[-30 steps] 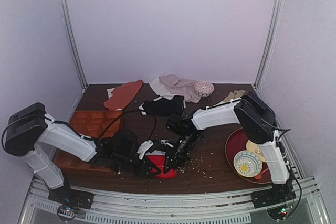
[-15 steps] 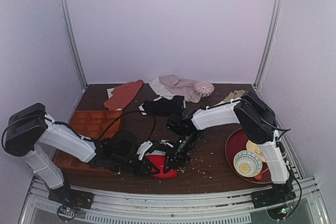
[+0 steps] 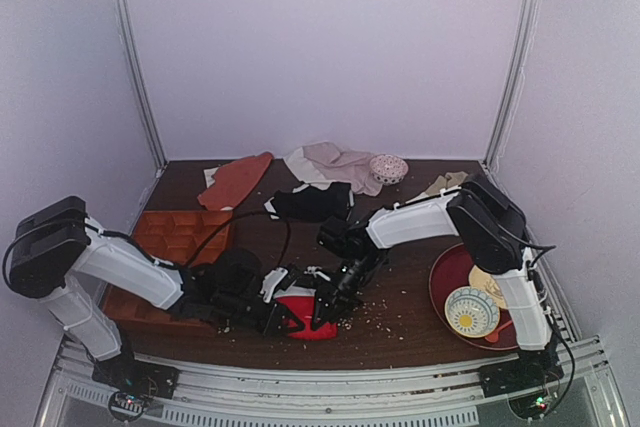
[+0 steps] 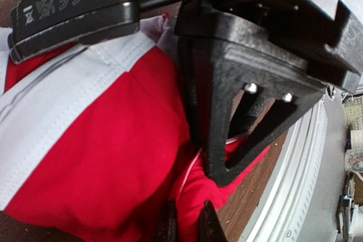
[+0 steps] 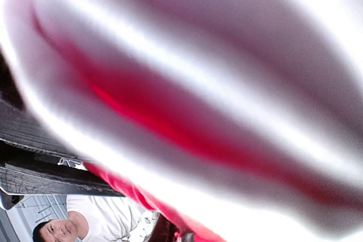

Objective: Roll the underwear
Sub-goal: Roll the underwear at the center of the board.

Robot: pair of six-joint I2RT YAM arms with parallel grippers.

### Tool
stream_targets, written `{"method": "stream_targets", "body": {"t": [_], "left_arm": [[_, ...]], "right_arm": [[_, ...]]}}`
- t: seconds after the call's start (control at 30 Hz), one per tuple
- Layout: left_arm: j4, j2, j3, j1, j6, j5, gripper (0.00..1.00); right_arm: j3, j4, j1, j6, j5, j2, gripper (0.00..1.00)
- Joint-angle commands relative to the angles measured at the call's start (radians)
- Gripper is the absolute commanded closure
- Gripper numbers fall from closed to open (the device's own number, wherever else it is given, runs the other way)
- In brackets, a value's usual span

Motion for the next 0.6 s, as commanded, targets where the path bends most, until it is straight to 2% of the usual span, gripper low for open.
{"method": "stream_targets", "body": {"t": [0.0,0.1,0.23,0.57], "left_arm": [[-0.218,0.024,-0.013,-0.010,-0.088,-0.015,1.00],[-0.238,0.028,-0.002,-0.010,-0.097,-0.020,1.00],[-0.231,0.031,-0.006,-0.010,-0.107,-0.020,1.00],[-0.270,0.029,0.017,-0.010,-0.054,-0.034,1.00]], "right_arm": [[-0.072,0.078,-0.004,0.034,0.280,0.038,1.00],[-0.094,0.117,-0.004,0.049,0.287,0.020,0.97],[-0.129,0.184,-0.003,0.076,0.283,-0.014,0.87],[-0.221,0.446,-0.036,0.245,0.242,-0.139,0.84]]}}
